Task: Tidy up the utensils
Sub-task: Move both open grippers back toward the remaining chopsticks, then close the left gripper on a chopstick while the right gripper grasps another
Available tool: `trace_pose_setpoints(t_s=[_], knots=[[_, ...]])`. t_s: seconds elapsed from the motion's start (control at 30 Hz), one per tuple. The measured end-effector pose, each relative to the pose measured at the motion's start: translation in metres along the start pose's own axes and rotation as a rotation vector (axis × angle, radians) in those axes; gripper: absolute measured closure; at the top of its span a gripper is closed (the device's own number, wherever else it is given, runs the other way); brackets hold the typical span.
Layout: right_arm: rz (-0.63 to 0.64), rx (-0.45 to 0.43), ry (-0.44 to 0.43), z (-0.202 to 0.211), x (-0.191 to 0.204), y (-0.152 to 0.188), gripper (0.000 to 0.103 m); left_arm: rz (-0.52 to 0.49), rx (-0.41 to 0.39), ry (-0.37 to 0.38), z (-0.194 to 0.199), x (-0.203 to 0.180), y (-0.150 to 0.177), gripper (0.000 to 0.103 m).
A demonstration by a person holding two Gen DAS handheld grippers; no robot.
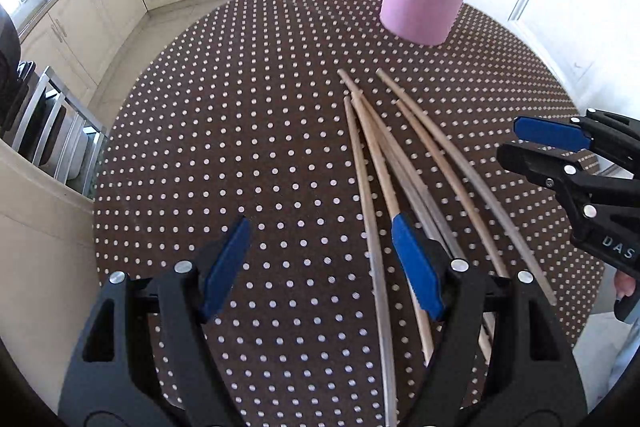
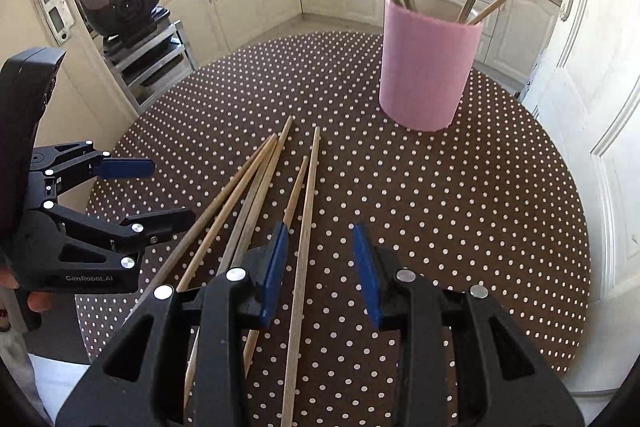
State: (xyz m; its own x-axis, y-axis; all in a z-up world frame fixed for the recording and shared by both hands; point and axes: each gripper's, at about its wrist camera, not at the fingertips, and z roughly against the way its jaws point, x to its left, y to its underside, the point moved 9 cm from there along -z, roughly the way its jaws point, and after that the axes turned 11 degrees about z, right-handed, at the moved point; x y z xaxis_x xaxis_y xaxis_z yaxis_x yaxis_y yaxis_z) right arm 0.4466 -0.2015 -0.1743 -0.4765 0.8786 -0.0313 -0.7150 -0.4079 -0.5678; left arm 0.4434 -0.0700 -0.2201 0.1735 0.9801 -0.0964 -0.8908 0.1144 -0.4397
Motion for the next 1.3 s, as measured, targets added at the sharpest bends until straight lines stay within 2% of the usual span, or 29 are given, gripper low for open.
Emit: trace_pose_setpoints(t_s=[0.33,0.5,0.6,0.73,0.93,1.03,1.07,1.13,1.3], knots=[[0.012,0.065,-0.005,-0.023,-0.003,0.011,0.071,0.0,0.01,-0.03,-0.026,0.0,-0.008,0.031],[0.014,0.076,-0.017,-0.033,-0.004,0.003,0.071,0.011,0.011,-0.028,-0.034,-0.004,-0.021,0.033],[0.025,0.084,-0.01,-0.041,-0.002,-0.006,0.071,0.025,0.012,-0.018,-0.041,-0.005,-0.036,0.045],[0.035,0.091,-0.009,-0.049,0.002,-0.015,0.077,0.032,0.015,-0.009,-0.041,-0.008,-0.05,0.068],[0.022,0.096,-0.013,-0.06,0.0,-0.028,0.085,0.026,0.023,-0.001,-0.049,-0.015,-0.068,0.075],[0.014,0.094,-0.013,-0.064,-0.002,-0.032,0.091,0.041,0.018,0.002,-0.055,-0.014,-0.073,0.084],[0.01,0.093,-0.013,-0.064,-0.003,-0.032,0.096,0.042,0.016,0.003,-0.055,-0.014,-0.073,0.088],[-0.001,0.087,-0.018,-0.065,-0.004,-0.032,0.097,0.042,0.008,0.002,-0.055,-0.016,-0.074,0.093],[-0.019,0.063,-0.017,-0.062,-0.004,-0.034,0.098,0.048,-0.012,-0.002,-0.054,-0.018,-0.076,0.097]])
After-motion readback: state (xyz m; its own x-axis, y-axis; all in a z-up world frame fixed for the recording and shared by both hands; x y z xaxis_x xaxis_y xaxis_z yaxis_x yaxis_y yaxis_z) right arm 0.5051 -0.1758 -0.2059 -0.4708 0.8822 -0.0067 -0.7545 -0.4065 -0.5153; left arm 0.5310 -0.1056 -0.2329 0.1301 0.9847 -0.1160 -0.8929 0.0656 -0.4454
